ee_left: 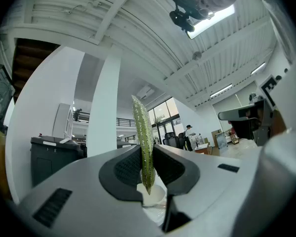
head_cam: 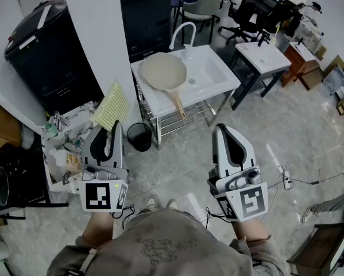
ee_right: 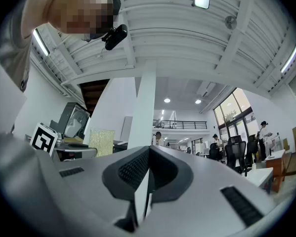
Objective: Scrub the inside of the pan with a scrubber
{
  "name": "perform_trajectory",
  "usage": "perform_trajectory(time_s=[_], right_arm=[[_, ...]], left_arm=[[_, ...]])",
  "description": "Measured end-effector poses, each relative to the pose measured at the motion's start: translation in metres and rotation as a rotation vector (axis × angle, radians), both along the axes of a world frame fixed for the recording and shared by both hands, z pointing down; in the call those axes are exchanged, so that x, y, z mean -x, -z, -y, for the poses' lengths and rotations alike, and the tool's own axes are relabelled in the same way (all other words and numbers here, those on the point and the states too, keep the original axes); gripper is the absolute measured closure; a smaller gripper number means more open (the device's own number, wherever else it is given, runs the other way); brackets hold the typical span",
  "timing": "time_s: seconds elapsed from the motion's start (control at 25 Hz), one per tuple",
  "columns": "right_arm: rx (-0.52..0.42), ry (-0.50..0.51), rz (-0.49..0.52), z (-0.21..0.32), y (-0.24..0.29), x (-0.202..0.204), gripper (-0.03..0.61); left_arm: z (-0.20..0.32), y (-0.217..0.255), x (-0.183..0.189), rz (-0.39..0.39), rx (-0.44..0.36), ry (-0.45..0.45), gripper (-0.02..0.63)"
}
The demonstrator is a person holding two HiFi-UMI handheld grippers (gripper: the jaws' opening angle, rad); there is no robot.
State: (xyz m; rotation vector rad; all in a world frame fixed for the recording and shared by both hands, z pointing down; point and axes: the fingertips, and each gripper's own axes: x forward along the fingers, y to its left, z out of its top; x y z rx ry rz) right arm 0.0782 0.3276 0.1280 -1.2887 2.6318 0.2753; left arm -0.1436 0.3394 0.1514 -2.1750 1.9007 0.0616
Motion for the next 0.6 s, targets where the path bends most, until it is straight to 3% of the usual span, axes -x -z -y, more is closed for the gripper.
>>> perform_trajectory(time_s=[0.32, 0.6], right_arm=[[0.014, 0.032, 0.058, 0.002, 0.005, -0.011, 0.551], [0.051, 0.051, 0.035, 0.007, -0.011, -0.023, 0.549]], left_arm=[[0.005, -0.005, -0.014, -0.003, 0.04, -0.003, 0.538], [0.003, -0.002, -0.027, 0.007, 0.018, 0.009, 0.538]])
